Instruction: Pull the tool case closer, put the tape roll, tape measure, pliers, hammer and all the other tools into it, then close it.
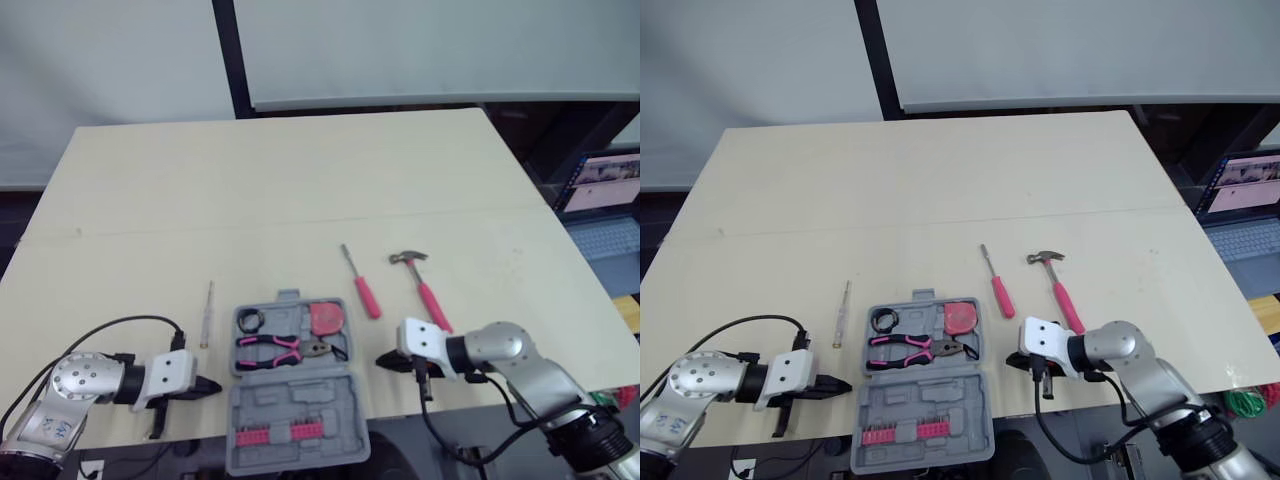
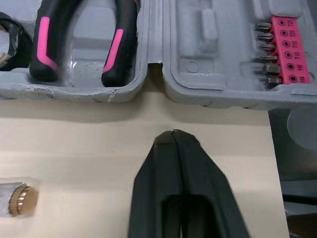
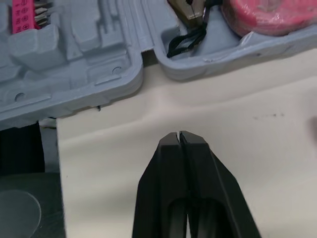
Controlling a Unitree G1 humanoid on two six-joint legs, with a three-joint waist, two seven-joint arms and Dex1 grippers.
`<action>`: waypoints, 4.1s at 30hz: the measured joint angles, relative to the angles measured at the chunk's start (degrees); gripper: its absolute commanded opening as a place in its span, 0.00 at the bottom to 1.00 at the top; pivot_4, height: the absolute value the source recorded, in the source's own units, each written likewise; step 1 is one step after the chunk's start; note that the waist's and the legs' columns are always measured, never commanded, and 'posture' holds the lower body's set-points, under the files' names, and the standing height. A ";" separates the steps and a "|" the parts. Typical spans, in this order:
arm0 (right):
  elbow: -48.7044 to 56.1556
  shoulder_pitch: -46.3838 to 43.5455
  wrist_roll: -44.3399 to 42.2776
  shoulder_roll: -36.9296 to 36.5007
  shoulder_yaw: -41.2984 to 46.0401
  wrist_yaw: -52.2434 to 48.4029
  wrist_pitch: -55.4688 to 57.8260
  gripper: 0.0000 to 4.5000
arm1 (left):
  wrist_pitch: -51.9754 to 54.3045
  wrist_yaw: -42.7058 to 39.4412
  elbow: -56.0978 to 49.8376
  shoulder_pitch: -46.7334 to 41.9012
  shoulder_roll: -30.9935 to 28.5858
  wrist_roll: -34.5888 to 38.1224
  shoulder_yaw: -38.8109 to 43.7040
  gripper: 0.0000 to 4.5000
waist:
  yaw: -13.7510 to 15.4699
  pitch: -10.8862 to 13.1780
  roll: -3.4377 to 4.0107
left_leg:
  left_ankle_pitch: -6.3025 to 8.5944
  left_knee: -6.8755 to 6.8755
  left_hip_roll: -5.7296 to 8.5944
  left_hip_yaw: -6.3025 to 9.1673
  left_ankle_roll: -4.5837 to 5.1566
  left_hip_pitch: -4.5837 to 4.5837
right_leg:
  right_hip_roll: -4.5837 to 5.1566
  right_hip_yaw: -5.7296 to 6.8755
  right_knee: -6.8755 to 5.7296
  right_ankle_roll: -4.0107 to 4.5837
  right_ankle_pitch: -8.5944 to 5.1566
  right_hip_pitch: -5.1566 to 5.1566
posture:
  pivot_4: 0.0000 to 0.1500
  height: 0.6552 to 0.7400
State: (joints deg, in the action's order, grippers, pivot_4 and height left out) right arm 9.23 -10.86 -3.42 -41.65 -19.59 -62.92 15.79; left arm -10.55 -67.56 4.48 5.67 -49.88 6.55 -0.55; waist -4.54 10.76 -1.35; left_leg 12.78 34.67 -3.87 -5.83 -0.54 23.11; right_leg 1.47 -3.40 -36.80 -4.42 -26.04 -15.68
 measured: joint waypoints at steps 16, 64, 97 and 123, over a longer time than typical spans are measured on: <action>-2.08 -0.58 2.92 5.38 -2.84 1.32 0.47 0.00 | -0.79 2.81 2.71 -2.85 4.52 -1.46 -2.62 0.01 | 1.74 -0.10 0.18 | 0.06 0.33 0.05 0.08 0.11 -0.03 | 0.09 0.08 -0.18 -0.04 0.01 0.14 | 1.00 1.00; -17.80 -14.73 4.52 11.47 -1.21 1.40 2.00 0.00 | 8.09 8.14 12.36 -23.05 12.91 -7.59 -7.19 0.01 | 2.46 -0.10 0.18 | -0.05 0.41 0.05 0.12 0.18 0.04 | 0.04 0.12 -0.25 -0.16 0.08 0.09 | 1.00 1.00; -10.06 -11.34 3.34 7.97 2.32 1.81 3.02 0.00 | 8.37 9.21 5.72 -17.08 8.93 -4.45 -3.48 0.01 | 1.43 -0.03 0.18 | 0.00 0.35 0.04 0.10 0.03 0.21 | 0.05 0.12 -0.11 -0.17 0.08 -0.03 | 1.00 1.00; -14.31 19.04 -16.81 -18.70 55.75 -6.37 9.24 1.00 | 32.30 8.29 5.51 14.42 -4.02 19.00 49.10 1.00 | 0.78 0.11 -0.01 | 0.24 -0.68 0.07 -0.11 -0.04 0.08 | 0.18 -0.01 1.06 0.01 0.05 0.02 | 1.00 1.00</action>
State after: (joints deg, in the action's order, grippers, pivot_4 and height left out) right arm -5.07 8.17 -20.23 -60.34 36.16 -69.30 25.03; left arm 21.74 -59.27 9.99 20.09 -53.90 25.55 48.55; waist -3.75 10.87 -1.36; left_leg 13.02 33.99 -3.81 -5.95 -0.58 23.18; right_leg 1.65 -3.41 -35.74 -4.41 -25.99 -15.66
